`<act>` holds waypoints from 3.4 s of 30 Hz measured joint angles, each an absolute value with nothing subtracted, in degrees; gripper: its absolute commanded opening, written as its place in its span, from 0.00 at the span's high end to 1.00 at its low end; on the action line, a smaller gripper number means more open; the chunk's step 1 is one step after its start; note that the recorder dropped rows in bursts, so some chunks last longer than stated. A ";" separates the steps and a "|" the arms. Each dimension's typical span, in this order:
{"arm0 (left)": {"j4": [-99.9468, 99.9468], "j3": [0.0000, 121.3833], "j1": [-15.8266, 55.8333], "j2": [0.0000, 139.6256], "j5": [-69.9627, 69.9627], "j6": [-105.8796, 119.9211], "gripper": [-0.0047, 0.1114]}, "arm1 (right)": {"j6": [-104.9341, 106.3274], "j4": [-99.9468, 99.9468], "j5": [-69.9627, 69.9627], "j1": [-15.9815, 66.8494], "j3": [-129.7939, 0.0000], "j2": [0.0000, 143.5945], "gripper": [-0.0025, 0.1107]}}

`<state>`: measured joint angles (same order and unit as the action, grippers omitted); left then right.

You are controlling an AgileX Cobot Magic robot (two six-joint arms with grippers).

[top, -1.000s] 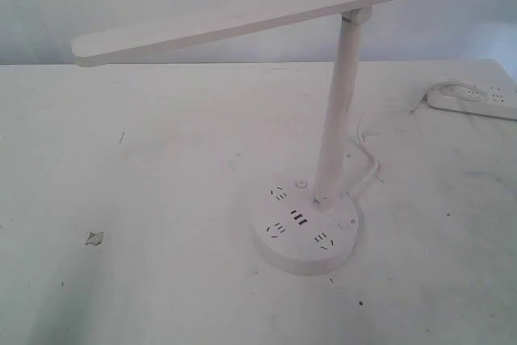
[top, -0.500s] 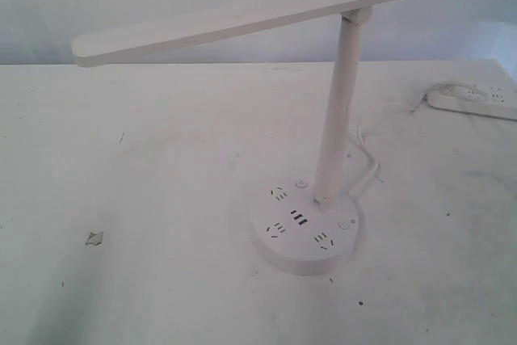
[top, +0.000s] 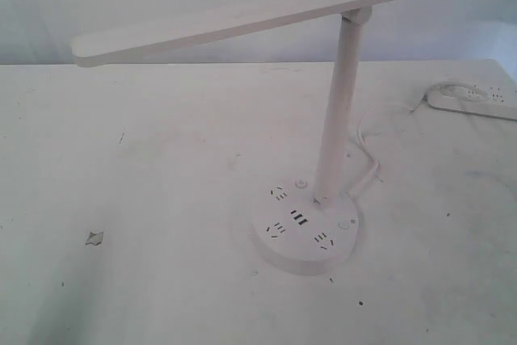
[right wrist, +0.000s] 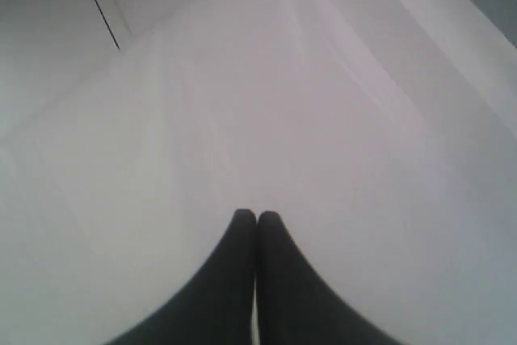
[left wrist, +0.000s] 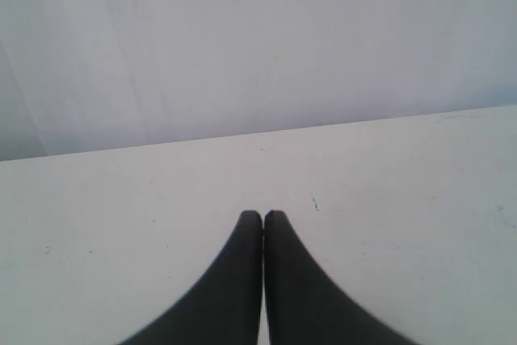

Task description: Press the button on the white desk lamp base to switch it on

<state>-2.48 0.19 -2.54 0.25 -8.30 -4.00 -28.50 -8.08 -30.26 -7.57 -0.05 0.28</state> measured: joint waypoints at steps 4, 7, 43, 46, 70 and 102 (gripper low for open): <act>-2.48 0.19 -2.54 0.25 -8.30 -4.00 0.96 | -32.22 -8.21 -36.35 -7.57 -0.05 0.28 0.98; -2.48 0.19 -2.54 0.25 -8.30 -4.00 0.96 | -32.54 -10.09 -41.90 -7.57 -0.05 0.17 0.98; -2.48 0.19 -2.54 0.25 -8.30 -4.00 0.96 | -56.58 91.08 -65.79 -5.48 -23.93 56.51 0.98; -2.48 0.19 -2.54 0.25 -8.30 -4.00 0.96 | -56.58 92.51 -63.63 -1.76 -23.93 60.15 0.98; -2.48 0.19 -2.54 0.25 -8.30 -4.00 0.96 | -59.19 45.80 4.18 33.29 -27.69 71.70 0.98; -2.48 0.19 -2.54 0.25 -8.30 -4.00 0.96 | -61.88 44.82 14.92 29.21 -39.83 88.92 0.98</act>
